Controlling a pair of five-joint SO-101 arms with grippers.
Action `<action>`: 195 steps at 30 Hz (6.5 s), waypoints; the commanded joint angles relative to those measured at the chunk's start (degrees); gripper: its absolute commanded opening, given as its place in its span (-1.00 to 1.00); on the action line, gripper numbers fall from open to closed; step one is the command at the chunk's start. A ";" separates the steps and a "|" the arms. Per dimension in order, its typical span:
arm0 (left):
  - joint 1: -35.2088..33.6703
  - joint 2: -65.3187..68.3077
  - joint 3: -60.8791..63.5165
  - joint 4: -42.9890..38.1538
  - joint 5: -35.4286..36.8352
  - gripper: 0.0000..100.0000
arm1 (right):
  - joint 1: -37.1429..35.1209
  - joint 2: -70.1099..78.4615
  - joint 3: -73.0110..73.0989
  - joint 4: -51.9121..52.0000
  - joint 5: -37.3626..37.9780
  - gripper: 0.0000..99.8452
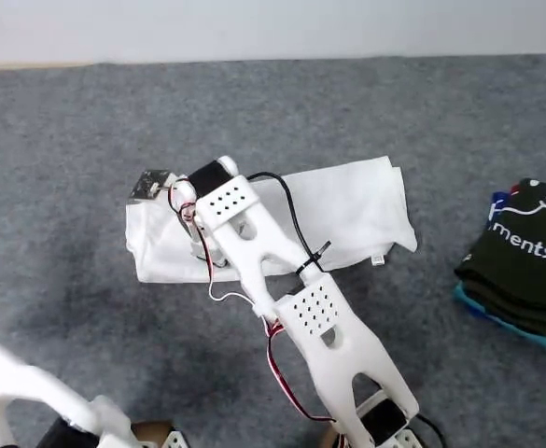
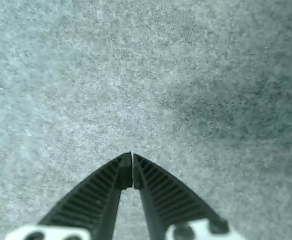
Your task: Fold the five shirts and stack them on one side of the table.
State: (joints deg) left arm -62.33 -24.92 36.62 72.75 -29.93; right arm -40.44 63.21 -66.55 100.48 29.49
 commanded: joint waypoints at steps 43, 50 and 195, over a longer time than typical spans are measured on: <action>45.89 -1.23 -25.19 27.60 18.81 -0.98 | 38.81 -16.04 15.74 -13.41 -40.70 -0.40; 45.89 -1.23 -25.19 27.60 18.81 -0.99 | 39.34 -10.59 15.03 -16.48 -40.62 -0.40; -8.26 -1.58 -25.27 23.12 -0.44 -0.99 | -8.22 -6.73 -17.67 2.33 -13.36 -0.98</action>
State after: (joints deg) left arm -70.59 -24.92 11.65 97.10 -29.93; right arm -46.77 60.22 -86.15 100.48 16.04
